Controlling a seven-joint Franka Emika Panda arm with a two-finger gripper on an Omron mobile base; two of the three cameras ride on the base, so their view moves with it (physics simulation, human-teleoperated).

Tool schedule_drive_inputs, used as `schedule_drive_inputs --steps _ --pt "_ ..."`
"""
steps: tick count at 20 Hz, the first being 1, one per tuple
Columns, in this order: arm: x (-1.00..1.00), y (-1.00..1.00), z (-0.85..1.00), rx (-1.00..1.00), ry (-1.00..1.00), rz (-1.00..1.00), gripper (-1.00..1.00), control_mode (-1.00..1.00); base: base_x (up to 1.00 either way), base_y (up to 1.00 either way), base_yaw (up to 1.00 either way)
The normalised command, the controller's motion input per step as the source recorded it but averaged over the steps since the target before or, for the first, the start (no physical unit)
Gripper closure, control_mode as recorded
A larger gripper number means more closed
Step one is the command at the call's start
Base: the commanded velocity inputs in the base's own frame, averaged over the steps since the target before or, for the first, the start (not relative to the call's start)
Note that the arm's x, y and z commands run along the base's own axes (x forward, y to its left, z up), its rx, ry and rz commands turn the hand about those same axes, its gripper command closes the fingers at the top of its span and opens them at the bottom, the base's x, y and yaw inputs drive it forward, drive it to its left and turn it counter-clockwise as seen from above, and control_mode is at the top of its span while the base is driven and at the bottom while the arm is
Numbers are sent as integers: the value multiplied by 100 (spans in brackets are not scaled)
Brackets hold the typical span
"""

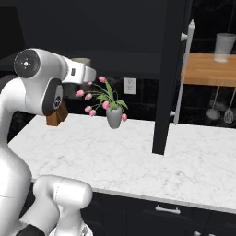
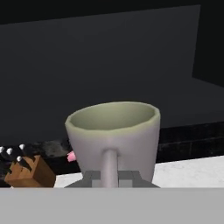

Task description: Gather all objects into one cabinet and sort the glasses and bowls to opposite sides.

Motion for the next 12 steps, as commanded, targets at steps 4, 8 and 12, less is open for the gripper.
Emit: schedule_drive_inputs --steps 4,8,12 --pt "-23 27 -3 1 0 0 100 -100 0 0 0" --pt "-31 44 -3 0 0 0 100 -100 0 0 0" --pt "-34 58 -20 0 -5 0 100 -100 0 0 0"
